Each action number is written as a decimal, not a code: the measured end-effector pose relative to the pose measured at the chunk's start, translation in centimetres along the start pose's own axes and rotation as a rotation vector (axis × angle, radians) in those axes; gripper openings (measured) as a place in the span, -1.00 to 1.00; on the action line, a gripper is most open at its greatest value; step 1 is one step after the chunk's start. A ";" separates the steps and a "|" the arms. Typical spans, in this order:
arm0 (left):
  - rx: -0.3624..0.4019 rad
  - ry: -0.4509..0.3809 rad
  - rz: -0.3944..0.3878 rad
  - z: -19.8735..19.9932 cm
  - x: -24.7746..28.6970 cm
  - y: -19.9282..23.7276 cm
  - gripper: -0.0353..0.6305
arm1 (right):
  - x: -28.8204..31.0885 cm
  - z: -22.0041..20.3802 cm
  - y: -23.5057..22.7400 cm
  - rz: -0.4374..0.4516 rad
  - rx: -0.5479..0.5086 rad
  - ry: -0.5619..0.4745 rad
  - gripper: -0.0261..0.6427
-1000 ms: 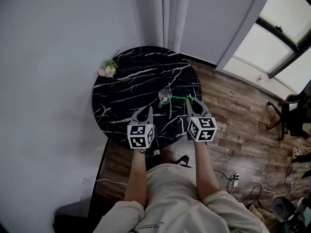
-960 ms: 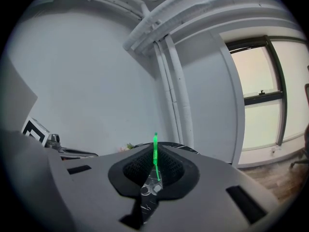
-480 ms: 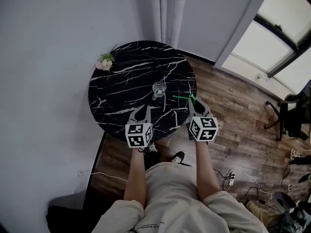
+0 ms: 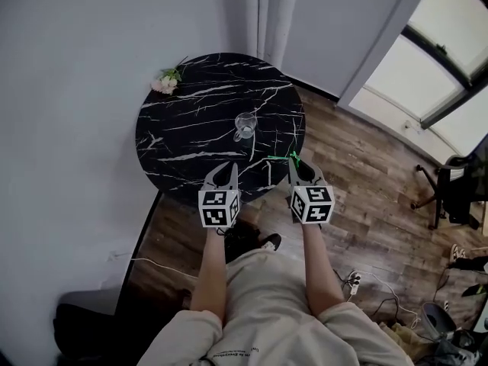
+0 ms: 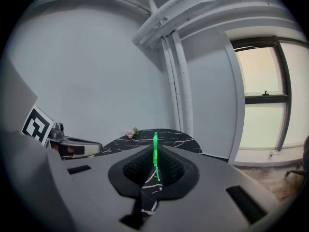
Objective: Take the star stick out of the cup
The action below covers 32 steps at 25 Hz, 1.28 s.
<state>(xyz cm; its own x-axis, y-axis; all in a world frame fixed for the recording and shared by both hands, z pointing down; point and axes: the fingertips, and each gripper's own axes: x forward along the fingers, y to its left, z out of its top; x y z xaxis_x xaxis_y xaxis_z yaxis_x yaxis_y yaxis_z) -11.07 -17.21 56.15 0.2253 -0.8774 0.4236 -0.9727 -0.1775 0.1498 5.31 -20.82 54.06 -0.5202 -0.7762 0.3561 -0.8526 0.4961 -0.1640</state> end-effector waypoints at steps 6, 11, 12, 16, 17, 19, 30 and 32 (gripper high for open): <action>0.003 0.006 -0.015 -0.8 0.2 -1.4 -0.82 | -2.0 -0.7 -0.1 0.005 -0.017 0.001 -0.78; 0.020 0.008 -0.013 -0.9 -0.2 -1.7 -0.82 | -2.6 -0.7 -0.4 0.002 -0.009 -0.002 -0.78; 0.023 0.007 -0.012 -0.7 -0.2 -1.6 -0.82 | -2.6 -0.7 -0.4 0.004 -0.009 -0.001 -0.78; 0.021 0.001 -0.014 -0.6 -0.2 -1.6 -0.82 | -2.8 -0.7 0.0 0.012 -0.021 0.004 -0.78; 0.018 -0.001 -0.017 -0.7 -0.3 -1.7 -0.82 | -2.8 -0.8 0.1 0.014 -0.024 0.006 -0.78; 0.017 -0.002 -0.024 -0.8 -0.3 -2.1 -0.82 | -2.9 -0.9 0.0 0.014 -0.024 0.009 -0.78; 0.041 -0.002 -0.061 -0.8 0.4 -3.9 -0.82 | -3.2 -0.7 -0.3 0.010 -0.018 0.006 -0.78; 0.051 -0.003 -0.069 -0.6 0.5 -4.2 -0.82 | -3.2 -0.5 -0.5 0.007 -0.016 0.001 -0.78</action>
<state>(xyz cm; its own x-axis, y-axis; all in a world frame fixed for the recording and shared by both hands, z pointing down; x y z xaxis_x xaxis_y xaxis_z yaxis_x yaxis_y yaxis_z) -6.83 -16.59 56.25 0.2916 -0.8638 0.4108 -0.9565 -0.2597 0.1329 7.47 -18.39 53.44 -0.5266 -0.7722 0.3555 -0.8478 0.5081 -0.1520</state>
